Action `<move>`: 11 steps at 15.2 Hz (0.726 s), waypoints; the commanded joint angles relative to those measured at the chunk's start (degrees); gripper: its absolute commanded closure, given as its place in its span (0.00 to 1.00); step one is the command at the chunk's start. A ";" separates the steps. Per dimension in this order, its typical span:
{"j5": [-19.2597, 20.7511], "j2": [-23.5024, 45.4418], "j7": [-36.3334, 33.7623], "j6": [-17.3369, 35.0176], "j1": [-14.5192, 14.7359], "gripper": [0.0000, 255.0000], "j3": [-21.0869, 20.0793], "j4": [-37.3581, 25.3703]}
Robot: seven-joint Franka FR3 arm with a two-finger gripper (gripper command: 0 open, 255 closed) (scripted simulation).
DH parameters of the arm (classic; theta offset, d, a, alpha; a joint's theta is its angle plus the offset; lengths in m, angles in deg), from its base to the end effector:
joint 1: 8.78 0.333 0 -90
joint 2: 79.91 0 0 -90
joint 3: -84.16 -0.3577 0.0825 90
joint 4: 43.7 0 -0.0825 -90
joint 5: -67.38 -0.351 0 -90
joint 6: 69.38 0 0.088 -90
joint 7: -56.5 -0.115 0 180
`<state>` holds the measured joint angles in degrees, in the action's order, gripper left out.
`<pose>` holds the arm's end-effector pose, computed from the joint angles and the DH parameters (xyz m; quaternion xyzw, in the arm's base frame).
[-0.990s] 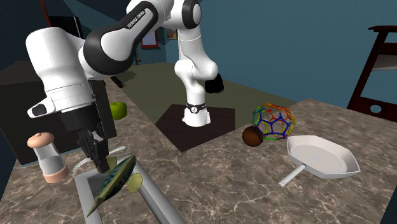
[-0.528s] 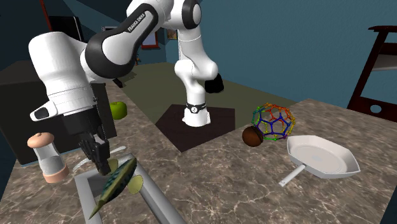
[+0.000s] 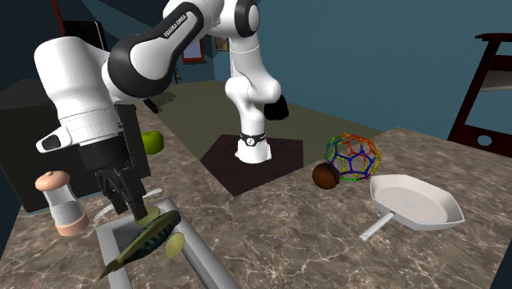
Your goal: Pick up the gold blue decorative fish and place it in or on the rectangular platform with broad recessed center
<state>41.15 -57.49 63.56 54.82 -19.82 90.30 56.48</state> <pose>0.6257 -0.1638 0.4045 -0.9635 0.2062 -0.0517 0.1625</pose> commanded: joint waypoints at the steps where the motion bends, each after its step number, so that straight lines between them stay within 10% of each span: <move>1: 0.58 -1.55 -0.31 -2.07 -0.35 0.00 0.41 -0.45; 11: 1.26 -3.05 -0.73 -4.75 -0.79 0.00 0.88 -1.55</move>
